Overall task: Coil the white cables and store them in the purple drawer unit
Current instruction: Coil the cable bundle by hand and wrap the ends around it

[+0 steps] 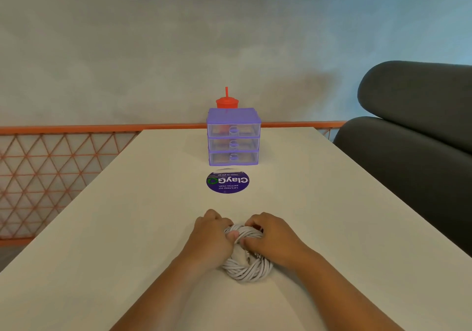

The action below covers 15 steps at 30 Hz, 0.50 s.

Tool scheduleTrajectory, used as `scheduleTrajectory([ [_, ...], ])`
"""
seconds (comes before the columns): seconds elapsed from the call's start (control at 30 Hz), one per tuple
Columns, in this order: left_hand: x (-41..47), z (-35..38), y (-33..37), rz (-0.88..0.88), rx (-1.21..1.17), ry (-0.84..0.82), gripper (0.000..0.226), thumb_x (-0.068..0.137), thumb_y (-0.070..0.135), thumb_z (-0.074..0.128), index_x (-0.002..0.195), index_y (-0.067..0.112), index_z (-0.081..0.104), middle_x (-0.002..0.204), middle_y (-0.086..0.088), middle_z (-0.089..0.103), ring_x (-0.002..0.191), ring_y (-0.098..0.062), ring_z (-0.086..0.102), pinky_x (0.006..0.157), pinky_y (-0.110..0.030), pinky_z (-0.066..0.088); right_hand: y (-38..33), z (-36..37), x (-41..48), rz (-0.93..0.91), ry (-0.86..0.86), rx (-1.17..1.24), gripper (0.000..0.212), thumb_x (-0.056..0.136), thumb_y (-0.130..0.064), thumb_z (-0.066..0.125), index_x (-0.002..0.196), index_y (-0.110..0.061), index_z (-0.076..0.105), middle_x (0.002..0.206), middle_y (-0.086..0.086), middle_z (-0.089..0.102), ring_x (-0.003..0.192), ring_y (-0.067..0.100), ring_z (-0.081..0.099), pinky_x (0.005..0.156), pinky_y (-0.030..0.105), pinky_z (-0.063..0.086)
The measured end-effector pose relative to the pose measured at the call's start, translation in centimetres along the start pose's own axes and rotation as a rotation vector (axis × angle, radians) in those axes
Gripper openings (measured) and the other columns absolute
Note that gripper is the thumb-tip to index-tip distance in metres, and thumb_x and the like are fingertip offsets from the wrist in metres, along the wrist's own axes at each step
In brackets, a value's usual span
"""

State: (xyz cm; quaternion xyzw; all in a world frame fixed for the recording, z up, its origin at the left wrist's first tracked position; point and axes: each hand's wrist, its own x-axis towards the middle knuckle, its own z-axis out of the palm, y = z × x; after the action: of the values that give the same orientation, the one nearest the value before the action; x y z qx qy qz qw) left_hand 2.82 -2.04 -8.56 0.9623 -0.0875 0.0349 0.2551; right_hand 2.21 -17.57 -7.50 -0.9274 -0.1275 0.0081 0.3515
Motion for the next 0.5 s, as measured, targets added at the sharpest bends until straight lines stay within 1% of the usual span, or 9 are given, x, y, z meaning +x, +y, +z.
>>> scheduleTrajectory([
  [0.07, 0.2, 0.2, -0.2, -0.005, -0.053, -0.001, 0.036, 0.094, 0.03, 0.048, 0.127, 0.02, 0.055, 0.126, -0.001, 0.045, 0.119, -0.018, 0.04, 0.099, -0.025, 0.033, 0.2, 0.0, 0.1, -0.02, 0.009, 0.025, 0.027, 0.075, -0.032, 0.07, 0.098, -0.021, 0.064, 0.093, -0.003, 0.057, 0.079, 0.004, 0.05, 0.068, 0.015, 0.038],
  [0.17, 0.3, 0.3, -0.5, 0.017, -0.199, -0.012, 0.036, 0.094, 0.026, 0.048, 0.13, 0.023, 0.053, 0.125, 0.001, 0.049, 0.119, -0.016, 0.044, 0.103, -0.028, 0.035, 0.4, -0.1, 0.0, -0.034, -0.009, 0.108, 0.033, 0.076, -0.035, 0.071, 0.106, -0.024, 0.064, 0.099, -0.003, 0.06, 0.09, 0.009, 0.054, 0.075, 0.017, 0.04],
  [0.23, 0.2, 0.2, -0.5, 0.036, -0.277, -0.024, 0.037, 0.096, 0.025, 0.046, 0.133, 0.023, 0.05, 0.126, 0.001, 0.05, 0.119, -0.013, 0.045, 0.102, -0.023, 0.034, 0.7, -0.3, 0.0, -0.033, -0.018, 0.159, 0.033, 0.081, -0.035, 0.067, 0.112, -0.025, 0.062, 0.104, -0.006, 0.059, 0.093, 0.005, 0.053, 0.077, 0.011, 0.038],
  [0.3, 0.2, 0.0, -0.6, 0.057, -0.304, -0.038, 0.036, 0.097, 0.025, 0.043, 0.132, 0.022, 0.05, 0.125, 0.002, 0.051, 0.117, -0.01, 0.046, 0.096, -0.017, 0.032, 1.0, -0.5, 0.0, -0.011, -0.016, 0.198, 0.03, 0.087, -0.031, 0.061, 0.116, -0.025, 0.06, 0.108, -0.008, 0.058, 0.093, 0.001, 0.052, 0.078, 0.008, 0.038],
  [0.37, 0.3, -0.1, -0.4, 0.075, -0.307, -0.052, 0.035, 0.098, 0.027, 0.041, 0.13, 0.021, 0.052, 0.124, 0.001, 0.051, 0.116, -0.009, 0.047, 0.094, -0.016, 0.031, 1.3, -0.7, 0.2, 0.008, -0.017, 0.241, 0.027, 0.089, -0.026, 0.058, 0.116, -0.024, 0.061, 0.107, -0.008, 0.058, 0.091, -0.001, 0.052, 0.078, 0.007, 0.038],
  [0.43, 0.2, -0.2, -0.3, 0.08, -0.332, -0.064, 0.035, 0.099, 0.028, 0.039, 0.13, 0.021, 0.052, 0.124, 0.002, 0.052, 0.116, -0.009, 0.047, 0.095, -0.016, 0.031, 1.5, -0.6, 0.2, 0.013, -0.017, 0.298, 0.023, 0.09, -0.022, 0.057, 0.112, -0.026, 0.062, 0.106, -0.01, 0.059, 0.093, -0.003, 0.053, 0.078, 0.007, 0.038],
  [0.5, 0.0, -0.4, -0.1, 0.074, -0.371, -0.068, 0.036, 0.099, 0.029, 0.036, 0.13, 0.022, 0.052, 0.125, 0.003, 0.051, 0.118, -0.008, 0.046, 0.098, -0.017, 0.03, 1.8, -0.6, 0.3, 0.033, -0.001, 0.388, 0.018, 0.092, -0.021, 0.054, 0.105, -0.031, 0.063, 0.107, -0.011, 0.06, 0.099, -0.001, 0.054, 0.084, 0.012, 0.041],
])
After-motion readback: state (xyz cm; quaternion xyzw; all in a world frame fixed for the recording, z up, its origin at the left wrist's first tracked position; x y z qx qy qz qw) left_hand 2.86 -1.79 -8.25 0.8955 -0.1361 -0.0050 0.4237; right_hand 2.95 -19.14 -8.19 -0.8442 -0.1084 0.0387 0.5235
